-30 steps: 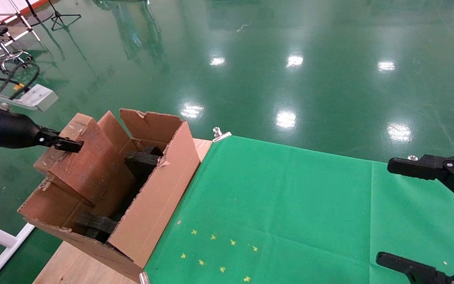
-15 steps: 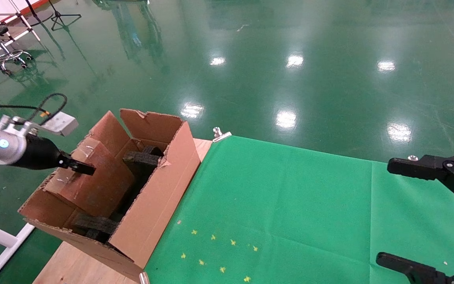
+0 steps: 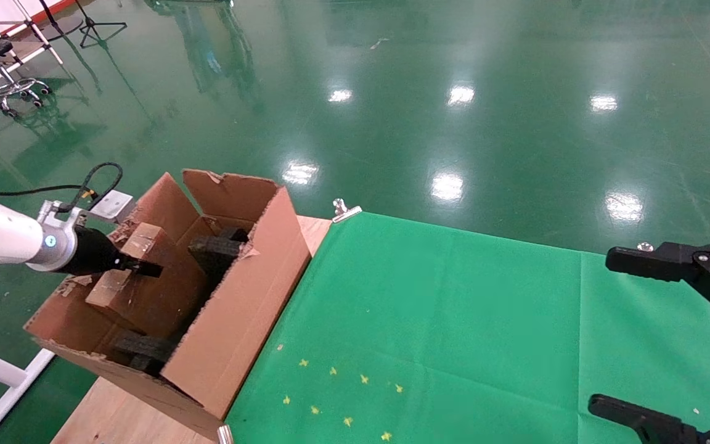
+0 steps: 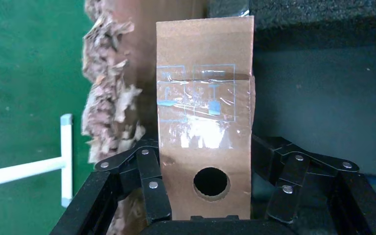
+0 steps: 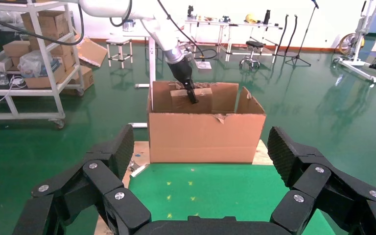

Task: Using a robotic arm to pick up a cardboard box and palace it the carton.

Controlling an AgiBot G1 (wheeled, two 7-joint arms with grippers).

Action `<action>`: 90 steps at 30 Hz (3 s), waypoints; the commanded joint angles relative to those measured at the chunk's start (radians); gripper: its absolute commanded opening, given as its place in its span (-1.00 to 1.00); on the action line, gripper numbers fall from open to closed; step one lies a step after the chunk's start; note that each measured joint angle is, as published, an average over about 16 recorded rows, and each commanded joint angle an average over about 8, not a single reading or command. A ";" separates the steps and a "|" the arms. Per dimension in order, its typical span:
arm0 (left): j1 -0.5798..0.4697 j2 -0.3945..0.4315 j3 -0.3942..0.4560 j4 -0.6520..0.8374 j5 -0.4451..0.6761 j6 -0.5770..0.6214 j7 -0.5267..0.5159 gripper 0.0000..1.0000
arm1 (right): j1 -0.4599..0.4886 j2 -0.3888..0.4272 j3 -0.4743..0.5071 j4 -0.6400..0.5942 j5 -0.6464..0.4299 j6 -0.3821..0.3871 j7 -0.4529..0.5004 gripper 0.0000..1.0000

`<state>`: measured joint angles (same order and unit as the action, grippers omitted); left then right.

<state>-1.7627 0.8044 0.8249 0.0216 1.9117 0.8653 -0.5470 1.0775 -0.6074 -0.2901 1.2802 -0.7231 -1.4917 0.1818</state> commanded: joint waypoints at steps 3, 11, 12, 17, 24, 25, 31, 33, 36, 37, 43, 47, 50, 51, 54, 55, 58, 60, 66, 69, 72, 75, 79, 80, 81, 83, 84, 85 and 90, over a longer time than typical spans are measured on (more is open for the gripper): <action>0.017 0.009 -0.003 0.006 -0.004 -0.036 -0.010 1.00 | 0.000 0.000 0.000 0.000 0.000 0.000 0.000 1.00; 0.011 0.005 -0.003 0.001 -0.004 -0.031 -0.007 1.00 | 0.000 0.000 0.000 0.000 0.000 0.000 0.000 1.00; 0.010 0.005 -0.002 0.000 -0.004 -0.029 -0.007 1.00 | 0.000 0.000 0.000 0.000 0.000 0.000 0.000 1.00; 0.006 0.002 -0.002 -0.002 -0.003 -0.021 -0.006 1.00 | 0.000 0.000 0.000 0.000 0.000 0.000 0.000 1.00; -0.010 -0.003 -0.014 -0.018 -0.020 0.008 0.009 1.00 | 0.000 0.000 0.000 0.000 0.000 0.000 0.000 1.00; -0.016 -0.006 -0.019 -0.024 -0.028 0.019 0.015 1.00 | 0.000 0.000 0.000 -0.001 0.000 0.000 0.000 1.00; -0.074 -0.044 -0.071 -0.088 -0.104 0.126 0.066 1.00 | 0.000 0.000 -0.001 -0.001 0.001 0.000 -0.001 1.00; -0.096 -0.059 -0.088 -0.117 -0.130 0.162 0.079 1.00 | 0.001 0.000 -0.001 -0.001 0.001 0.000 -0.001 1.00; -0.124 -0.075 -0.105 -0.156 -0.155 0.199 0.089 1.00 | 0.000 0.000 -0.001 -0.001 0.001 0.000 -0.001 1.00; -0.132 -0.080 -0.109 -0.170 -0.160 0.207 0.090 1.00 | 0.000 0.000 -0.001 -0.001 0.001 0.000 -0.001 1.00; -0.152 -0.091 -0.116 -0.213 -0.171 0.220 0.093 1.00 | 0.000 0.000 -0.001 -0.001 0.001 0.001 -0.001 1.00; -0.140 -0.092 -0.120 -0.223 -0.182 0.227 0.096 1.00 | 0.000 0.000 -0.001 -0.001 0.001 0.001 -0.001 1.00; -0.114 -0.095 -0.134 -0.258 -0.214 0.240 0.104 1.00 | 0.000 0.000 -0.001 -0.001 0.001 0.001 -0.001 1.00; -0.103 -0.097 -0.140 -0.273 -0.228 0.245 0.108 1.00 | 0.000 0.000 -0.001 -0.002 0.001 0.001 -0.001 1.00; -0.061 -0.102 -0.162 -0.328 -0.279 0.266 0.121 1.00 | 0.000 0.000 -0.001 -0.002 0.001 0.000 -0.001 1.00; -0.047 -0.103 -0.169 -0.346 -0.296 0.273 0.126 1.00 | 0.000 0.000 -0.001 -0.002 0.001 0.000 -0.001 1.00; -0.004 -0.109 -0.191 -0.402 -0.347 0.293 0.139 1.00 | 0.001 0.000 -0.002 -0.002 0.001 0.000 -0.001 1.00; 0.024 -0.112 -0.205 -0.439 -0.381 0.307 0.148 1.00 | 0.001 0.001 -0.002 -0.002 0.001 0.001 -0.001 1.00; 0.110 -0.123 -0.249 -0.551 -0.484 0.349 0.176 1.00 | 0.001 0.001 -0.002 -0.002 0.002 0.001 -0.002 1.00; 0.153 -0.128 -0.271 -0.607 -0.537 0.370 0.189 1.00 | 0.001 0.001 -0.002 -0.002 0.002 0.001 -0.002 1.00; 0.196 -0.133 -0.293 -0.664 -0.589 0.391 0.203 1.00 | 0.001 0.001 -0.002 -0.002 0.002 0.001 -0.002 1.00; 0.239 -0.138 -0.315 -0.720 -0.640 0.412 0.217 1.00 | 0.001 0.001 -0.003 -0.002 0.002 0.001 -0.002 1.00; 0.297 -0.145 -0.345 -0.795 -0.710 0.440 0.235 1.00 | 0.001 0.001 -0.003 -0.002 0.002 0.001 -0.002 1.00; 0.311 -0.147 -0.352 -0.814 -0.727 0.447 0.240 1.00 | 0.001 0.001 -0.003 -0.002 0.002 0.001 -0.002 1.00; 0.326 -0.149 -0.360 -0.833 -0.745 0.454 0.244 1.00 | 0.001 0.001 -0.003 -0.002 0.002 0.001 -0.002 1.00; 0.355 -0.153 -0.374 -0.870 -0.780 0.468 0.253 1.00 | 0.001 0.001 -0.003 -0.002 0.002 0.001 -0.002 1.00; 0.369 -0.154 -0.382 -0.889 -0.797 0.475 0.258 1.00 | 0.001 0.001 -0.003 -0.002 0.002 0.001 -0.002 1.00; 0.384 -0.156 -0.389 -0.908 -0.814 0.482 0.263 1.00 | 0.001 0.001 -0.003 -0.002 0.002 0.001 -0.002 1.00; 0.455 -0.165 -0.426 -1.002 -0.900 0.517 0.285 1.00 | 0.001 0.001 -0.003 -0.002 0.003 0.001 -0.002 1.00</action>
<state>-1.3086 0.6398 0.3996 -0.9785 1.0126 1.3818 -0.2620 1.0785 -0.6062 -0.2935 1.2783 -0.7206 -1.4906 0.1794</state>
